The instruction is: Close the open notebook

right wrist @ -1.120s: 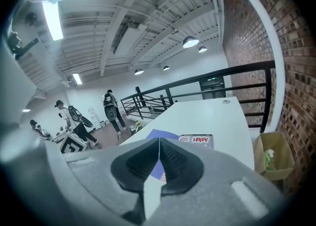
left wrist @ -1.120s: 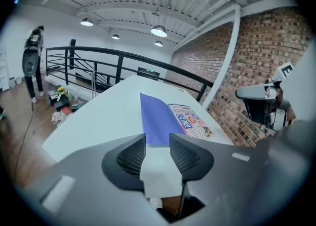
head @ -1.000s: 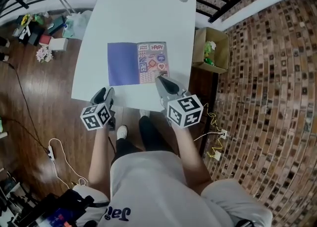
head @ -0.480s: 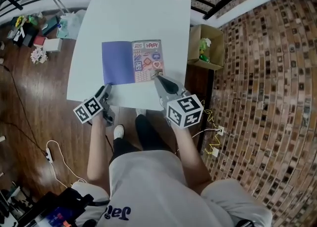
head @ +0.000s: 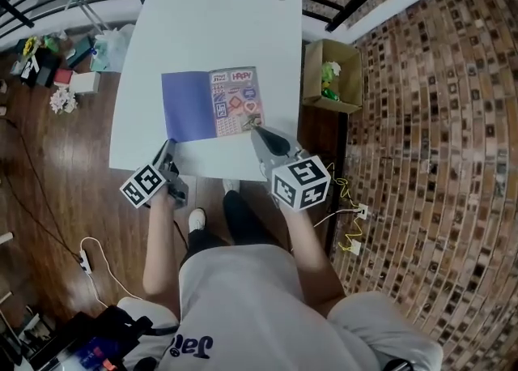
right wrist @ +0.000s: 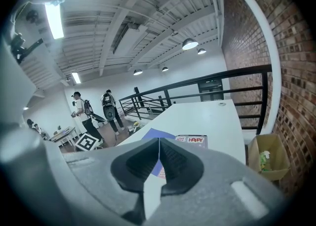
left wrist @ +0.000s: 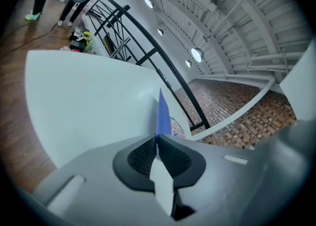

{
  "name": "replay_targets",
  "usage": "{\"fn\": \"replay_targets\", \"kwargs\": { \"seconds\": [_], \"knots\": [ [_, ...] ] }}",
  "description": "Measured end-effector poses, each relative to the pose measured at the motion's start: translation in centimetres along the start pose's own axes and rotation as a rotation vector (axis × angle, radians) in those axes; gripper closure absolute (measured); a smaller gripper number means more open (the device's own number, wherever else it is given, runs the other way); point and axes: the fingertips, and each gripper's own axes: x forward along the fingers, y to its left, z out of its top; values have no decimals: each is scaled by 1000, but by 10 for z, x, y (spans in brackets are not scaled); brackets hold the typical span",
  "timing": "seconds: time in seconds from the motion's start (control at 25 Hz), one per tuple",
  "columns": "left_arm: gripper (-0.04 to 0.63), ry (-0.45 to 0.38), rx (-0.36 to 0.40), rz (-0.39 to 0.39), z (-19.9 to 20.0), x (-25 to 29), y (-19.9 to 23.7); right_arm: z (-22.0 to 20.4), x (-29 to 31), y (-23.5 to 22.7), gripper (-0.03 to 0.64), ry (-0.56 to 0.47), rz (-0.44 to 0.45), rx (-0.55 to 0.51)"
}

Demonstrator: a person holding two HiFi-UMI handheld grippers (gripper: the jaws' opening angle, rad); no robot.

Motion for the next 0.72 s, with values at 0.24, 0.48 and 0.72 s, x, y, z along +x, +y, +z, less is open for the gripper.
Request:
{"fn": "replay_targets", "kwargs": {
  "seconds": [0.24,0.48,0.72],
  "knots": [
    [583,44,146,0,-1,-13,-40,20,-10,3,629,-59,-12,3],
    [583,88,420,-58,-6,-3,-115,45,-30,-14,629,-133,-66,5],
    [583,229,573,-176,-64,41,-175,38,-49,-37,629,-142,-136,37]
  ]
}}
